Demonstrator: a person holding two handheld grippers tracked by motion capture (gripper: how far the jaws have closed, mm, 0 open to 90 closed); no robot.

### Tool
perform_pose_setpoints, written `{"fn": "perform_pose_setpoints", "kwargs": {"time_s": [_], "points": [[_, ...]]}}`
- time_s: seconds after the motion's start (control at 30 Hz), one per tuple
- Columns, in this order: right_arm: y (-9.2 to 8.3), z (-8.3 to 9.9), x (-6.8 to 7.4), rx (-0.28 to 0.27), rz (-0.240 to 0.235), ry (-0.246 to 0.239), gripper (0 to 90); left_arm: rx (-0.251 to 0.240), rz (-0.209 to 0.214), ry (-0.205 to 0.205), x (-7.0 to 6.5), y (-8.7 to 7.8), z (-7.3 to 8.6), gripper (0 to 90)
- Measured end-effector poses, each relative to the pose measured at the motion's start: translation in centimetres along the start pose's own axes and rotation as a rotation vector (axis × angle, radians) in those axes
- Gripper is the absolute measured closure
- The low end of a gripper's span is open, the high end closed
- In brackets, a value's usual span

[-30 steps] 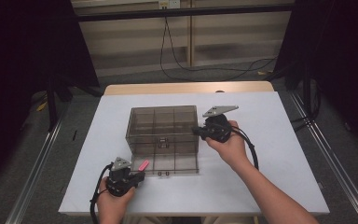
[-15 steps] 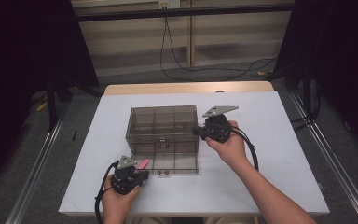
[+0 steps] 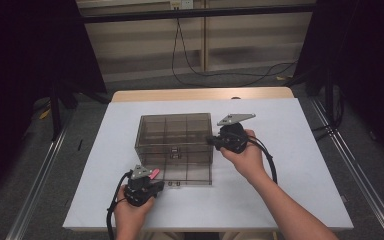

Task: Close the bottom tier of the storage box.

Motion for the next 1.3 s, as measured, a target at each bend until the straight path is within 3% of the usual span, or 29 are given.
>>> {"fn": "perform_pose_setpoints", "kwargs": {"time_s": [1.0, 1.3], "points": [[0.0, 0.0, 0.1, 0.000, 0.009, -0.005, 90.0, -0.033, -0.020, 0.001, -0.7, 0.9, -1.0, 90.0], [0.0, 0.0, 0.1, 0.000, 0.009, -0.008, 90.0, -0.064, -0.034, -0.016, -0.7, 1.1, -1.4, 90.0]]}}
Point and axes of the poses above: each handheld gripper's, and its own axes: y roughly forward along the jaws, z roughly out of its underside, x roughly to its left, the point moved 5 cm from there along y, roughly forward along the jaws, and after that the axes turned 12 degrees about x, right-handed, at the moved point
